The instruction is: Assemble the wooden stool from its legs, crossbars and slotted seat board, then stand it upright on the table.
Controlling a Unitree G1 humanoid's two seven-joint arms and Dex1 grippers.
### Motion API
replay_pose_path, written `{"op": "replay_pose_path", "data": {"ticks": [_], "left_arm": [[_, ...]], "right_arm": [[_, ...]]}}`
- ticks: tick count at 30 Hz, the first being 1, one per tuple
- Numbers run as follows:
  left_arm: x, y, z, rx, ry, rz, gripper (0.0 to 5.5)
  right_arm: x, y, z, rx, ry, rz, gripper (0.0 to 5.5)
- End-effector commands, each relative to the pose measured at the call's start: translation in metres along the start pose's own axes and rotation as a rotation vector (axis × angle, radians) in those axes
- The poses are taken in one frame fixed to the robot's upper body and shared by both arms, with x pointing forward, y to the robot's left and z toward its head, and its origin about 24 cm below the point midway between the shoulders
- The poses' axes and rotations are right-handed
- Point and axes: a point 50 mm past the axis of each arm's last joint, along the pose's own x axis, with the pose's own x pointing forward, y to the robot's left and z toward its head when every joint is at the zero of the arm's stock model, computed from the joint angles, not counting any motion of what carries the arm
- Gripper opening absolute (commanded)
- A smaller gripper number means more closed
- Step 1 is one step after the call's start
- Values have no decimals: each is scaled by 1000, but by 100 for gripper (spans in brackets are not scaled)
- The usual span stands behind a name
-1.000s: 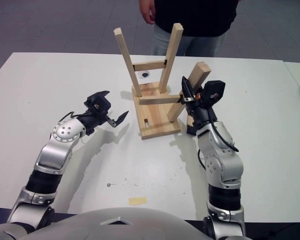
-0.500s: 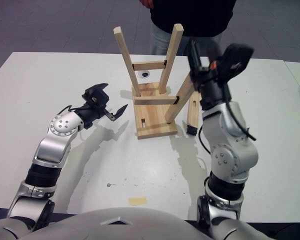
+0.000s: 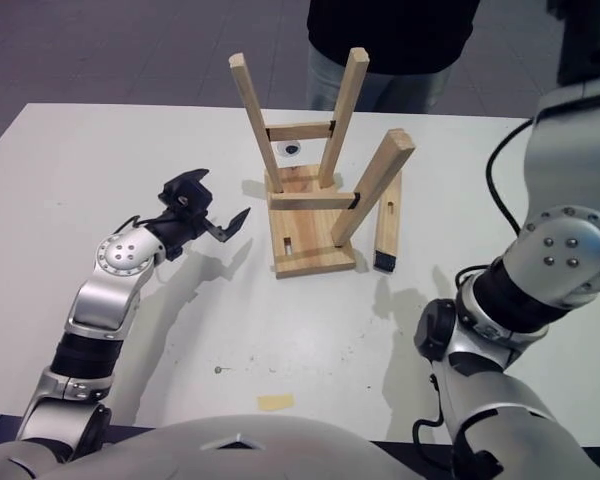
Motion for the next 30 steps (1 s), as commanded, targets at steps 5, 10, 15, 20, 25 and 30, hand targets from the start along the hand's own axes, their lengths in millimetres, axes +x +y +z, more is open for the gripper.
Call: {"op": "replay_pose_path", "data": {"ticks": [5,10,15,20,25,30], "left_arm": [[0,-1,-2,8,13,-11,540],[0,-2,-2,15,17,-18,540],[0,-3,-3,22,21,-24,540],[0,-5,-4,23,24,-23,540],[0,-7,-6,19,30,-19,540],[-1,-8,-8,20,36,-18,540]], "right_arm": [[-81,-34,-128,-170,686,-57,538],[-117,-42,-168,-184,927,-71,538],[-139,-44,-189,-223,1081,-40,510],[-142,-51,-193,-278,1115,-44,424],[-150,-56,-199,-285,1166,-59,345],[-157,-57,-202,-276,1194,-40,274]]}}
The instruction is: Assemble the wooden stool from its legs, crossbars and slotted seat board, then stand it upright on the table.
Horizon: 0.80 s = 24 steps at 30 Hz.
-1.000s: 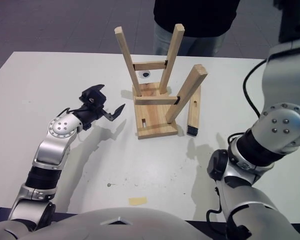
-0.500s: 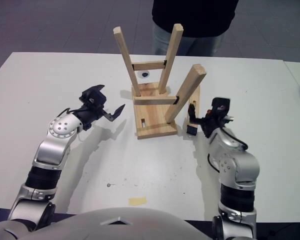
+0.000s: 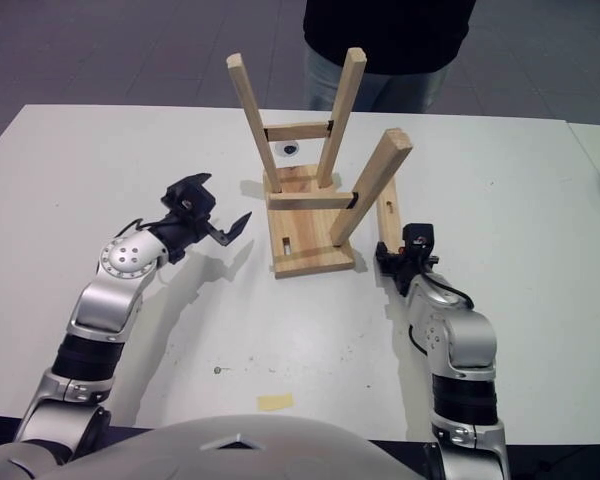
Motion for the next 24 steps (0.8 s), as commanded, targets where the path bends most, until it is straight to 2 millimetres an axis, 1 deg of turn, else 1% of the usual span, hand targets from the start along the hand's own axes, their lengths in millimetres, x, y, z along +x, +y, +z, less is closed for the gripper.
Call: {"op": "replay_pose_path", "data": {"ticks": [1,4,7,9,11,13,15,17,19,20,21,22,24], "left_arm": [[-1,-1,-3,12,13,1,540],[1,0,0,4,5,5,540],[2,5,7,-50,-25,21,540],[3,12,16,-110,-65,41,540],[2,25,34,-214,-145,58,540],[0,42,59,-350,-253,76,540],[-4,57,84,-491,-359,68,540],[-10,70,111,-612,-468,19,540],[-16,77,136,-751,-587,-64,540],[-19,78,147,-805,-635,-112,540],[-22,79,159,-884,-694,-174,540],[-25,78,169,-944,-736,-237,540],[-29,73,183,-1026,-783,-344,540]], "right_arm": [[0,0,-22,15,105,26,260],[0,-1,-20,20,91,23,212],[2,-2,-13,17,54,15,206],[3,-4,-2,24,-13,-10,206],[3,-12,21,22,-151,-76,206],[-1,-24,54,3,-335,-171,206],[-11,-33,90,-42,-536,-246,206],[-28,-35,127,-136,-759,-294,206],[-49,-26,158,-268,-973,-285,206],[-59,-19,170,-330,-1063,-256,206],[-69,-5,181,-410,-1154,-183,206],[-77,10,187,-493,-1230,-103,206],[-87,34,190,-602,-1304,49,206]]}}
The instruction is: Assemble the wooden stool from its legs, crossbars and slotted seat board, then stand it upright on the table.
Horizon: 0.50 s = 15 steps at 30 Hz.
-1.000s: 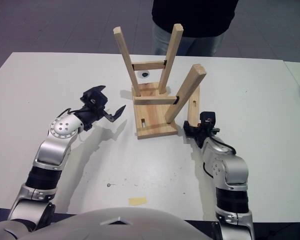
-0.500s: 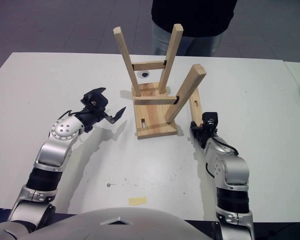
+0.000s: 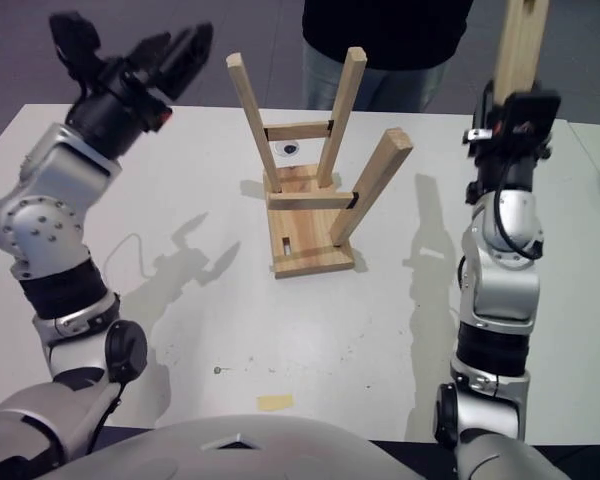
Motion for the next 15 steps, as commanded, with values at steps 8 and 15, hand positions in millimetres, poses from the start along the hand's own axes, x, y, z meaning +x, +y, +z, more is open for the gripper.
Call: {"op": "replay_pose_path", "data": {"ticks": [8,15], "left_arm": [[18,-56,17,-329,7,-268,540],[23,-51,23,-324,6,-192,525]], "right_arm": [[-29,82,59,81,-365,605,206],[-44,97,52,128,-319,754,206]]}}
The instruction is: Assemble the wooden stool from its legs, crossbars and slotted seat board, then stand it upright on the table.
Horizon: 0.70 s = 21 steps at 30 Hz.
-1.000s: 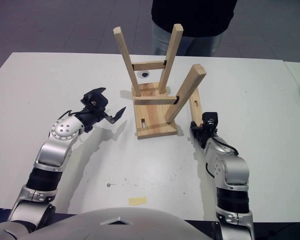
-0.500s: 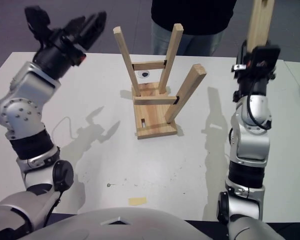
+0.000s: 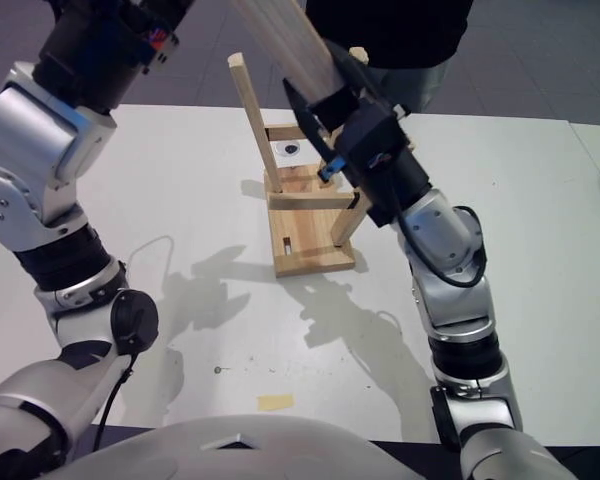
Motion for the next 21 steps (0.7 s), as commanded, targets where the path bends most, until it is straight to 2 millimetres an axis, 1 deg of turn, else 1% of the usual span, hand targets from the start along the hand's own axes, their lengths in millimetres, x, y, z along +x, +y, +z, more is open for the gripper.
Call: {"op": "replay_pose_path", "data": {"ticks": [1,6,10,14,21], "left_arm": [[2,-4,12,48,-9,16,512],[-2,-6,20,97,2,13,426],[-4,-6,22,114,18,19,358],[-5,-5,26,130,18,24,277],[-7,-6,34,169,3,16,163]], "right_arm": [[-5,7,-2,38,18,41,206],[-7,10,-3,52,28,42,206],[-7,10,-3,62,29,41,206],[-7,10,-3,71,32,43,206],[-8,11,-3,100,25,43,206]]}}
